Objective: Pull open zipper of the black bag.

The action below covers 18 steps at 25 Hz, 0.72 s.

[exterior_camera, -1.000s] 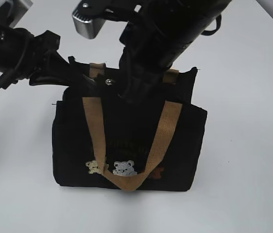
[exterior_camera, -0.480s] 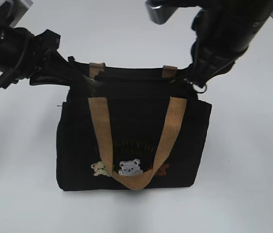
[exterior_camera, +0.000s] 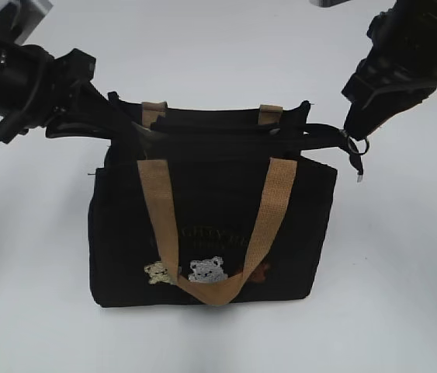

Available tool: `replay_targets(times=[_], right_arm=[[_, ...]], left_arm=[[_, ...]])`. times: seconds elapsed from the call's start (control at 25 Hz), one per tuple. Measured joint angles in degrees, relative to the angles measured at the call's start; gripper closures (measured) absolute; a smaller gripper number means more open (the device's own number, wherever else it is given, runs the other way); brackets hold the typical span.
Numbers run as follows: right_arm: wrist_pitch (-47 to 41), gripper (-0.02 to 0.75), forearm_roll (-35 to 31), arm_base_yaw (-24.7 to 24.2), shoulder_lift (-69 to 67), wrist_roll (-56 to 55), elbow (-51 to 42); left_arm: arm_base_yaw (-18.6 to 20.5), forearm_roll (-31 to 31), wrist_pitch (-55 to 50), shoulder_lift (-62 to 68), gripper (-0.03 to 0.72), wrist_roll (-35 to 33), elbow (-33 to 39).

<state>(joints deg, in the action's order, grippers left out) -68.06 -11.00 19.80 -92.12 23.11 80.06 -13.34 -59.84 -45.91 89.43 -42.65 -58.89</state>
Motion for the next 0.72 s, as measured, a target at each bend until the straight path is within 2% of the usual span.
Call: replay_targets(times=[0.12,0.24,0.32,0.4,0.56,0.72], right_arm=[[-1.08,0.653,-2.11,-0.03,0.07,-0.97,0.0],[-1.35,0.491,-2.41,-0.05,0.73,-3.38,0.0],[-1.35,0.409,-2.47,-0.05,2.35,-4.64,-1.05],[-1.35,0.379,-2.53,-0.05,5.08,-5.61,-3.94],[-1.35,0.363,-2.53,-0.05,13.43,-7.53,-14.18],[-0.52,0.358,-2.53,-0.05,24.28,-9.23,-25.98]], left_arm=[[0.0,1.07,-1.37,-0.45,0.607,0.0,0.0],[0.0,5.0,-4.42,-2.64,0.444,1.36,0.0],[0.0,9.28,-6.83,-5.42,0.37,5.29,0.0],[0.0,16.25,-8.95,-9.49,0.34,10.13,0.0],[0.0,32.18,-13.78,-19.58,0.326,22.54,0.33],[0.0,42.92,-15.78,-32.96,0.323,31.23,5.99]])
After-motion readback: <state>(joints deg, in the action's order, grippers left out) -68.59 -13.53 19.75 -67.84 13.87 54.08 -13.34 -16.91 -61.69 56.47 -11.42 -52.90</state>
